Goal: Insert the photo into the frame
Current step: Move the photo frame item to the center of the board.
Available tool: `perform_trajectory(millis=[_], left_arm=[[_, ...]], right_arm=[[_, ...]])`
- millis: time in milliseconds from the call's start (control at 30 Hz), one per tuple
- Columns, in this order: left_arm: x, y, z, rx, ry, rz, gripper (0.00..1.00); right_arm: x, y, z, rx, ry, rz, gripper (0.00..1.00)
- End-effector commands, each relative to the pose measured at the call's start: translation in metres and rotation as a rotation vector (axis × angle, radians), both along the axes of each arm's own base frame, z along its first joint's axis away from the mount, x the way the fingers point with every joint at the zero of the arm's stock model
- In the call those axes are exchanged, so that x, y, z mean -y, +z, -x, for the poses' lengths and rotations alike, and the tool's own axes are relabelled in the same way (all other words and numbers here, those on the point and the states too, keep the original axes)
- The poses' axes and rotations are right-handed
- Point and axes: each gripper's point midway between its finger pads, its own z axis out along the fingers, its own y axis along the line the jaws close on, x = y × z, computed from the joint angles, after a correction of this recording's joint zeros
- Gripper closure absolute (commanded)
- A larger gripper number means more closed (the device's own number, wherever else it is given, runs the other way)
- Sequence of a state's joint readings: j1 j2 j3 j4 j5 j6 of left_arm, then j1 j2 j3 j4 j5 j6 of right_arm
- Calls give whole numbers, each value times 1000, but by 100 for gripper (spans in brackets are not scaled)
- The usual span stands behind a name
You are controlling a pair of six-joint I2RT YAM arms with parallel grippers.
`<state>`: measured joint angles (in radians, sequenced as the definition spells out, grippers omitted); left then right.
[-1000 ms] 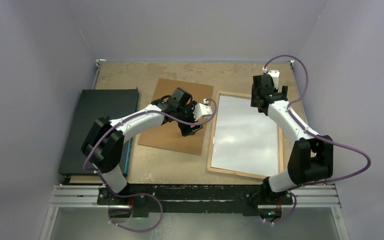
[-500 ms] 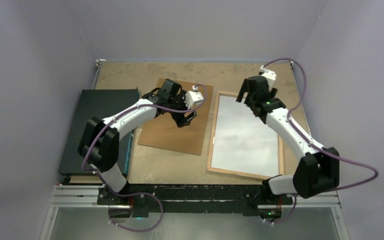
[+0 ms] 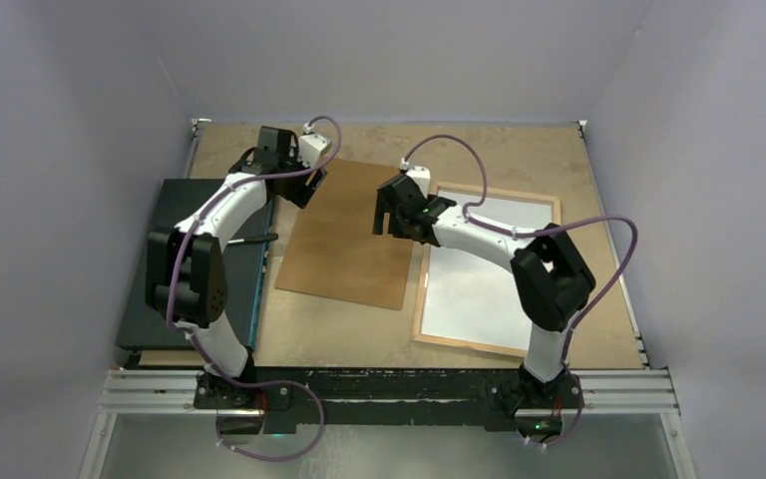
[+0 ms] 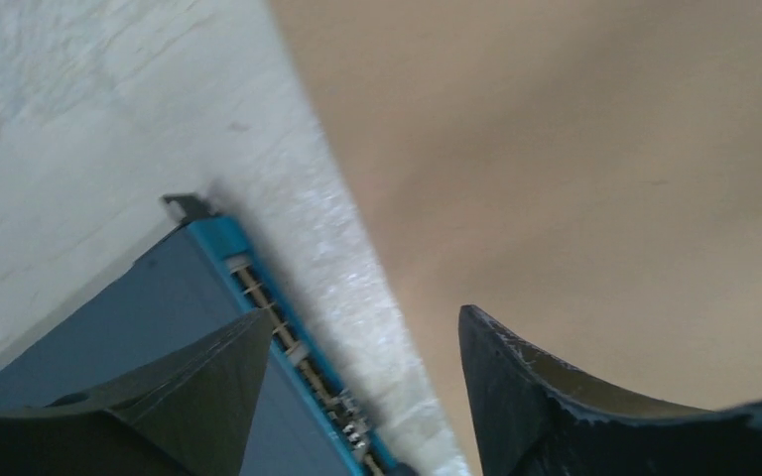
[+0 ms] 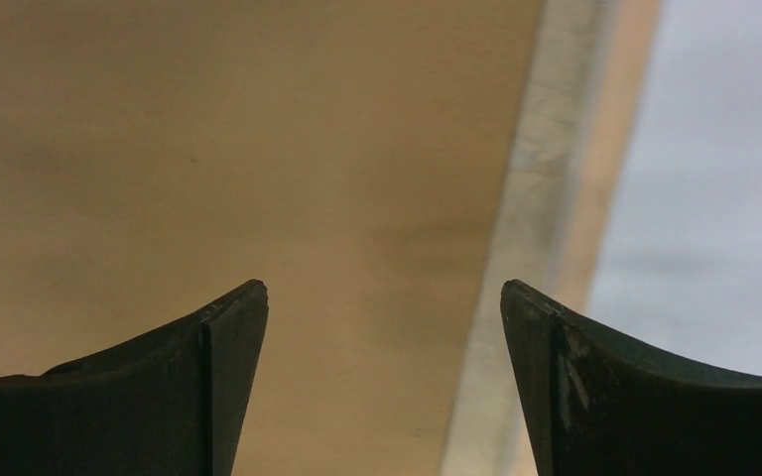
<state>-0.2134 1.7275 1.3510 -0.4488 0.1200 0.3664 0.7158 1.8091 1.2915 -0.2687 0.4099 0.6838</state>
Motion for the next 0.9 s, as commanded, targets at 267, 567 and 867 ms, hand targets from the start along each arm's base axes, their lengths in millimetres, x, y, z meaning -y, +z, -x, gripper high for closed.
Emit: perform_trajectory(millis=[267,567,867], left_arm=[[-82,-59,-30,25,224,-322,43],[-83,-97,-28,-22,212,-336,45],[-64,-115,-16,-92,165,-236,45]], right_arm=[[-31,-23,-3,-83,-79,-111,1],[-18,-36,-6,-101,-126,-54,1],[-8,-54,-3,-132,-151,-43,1]])
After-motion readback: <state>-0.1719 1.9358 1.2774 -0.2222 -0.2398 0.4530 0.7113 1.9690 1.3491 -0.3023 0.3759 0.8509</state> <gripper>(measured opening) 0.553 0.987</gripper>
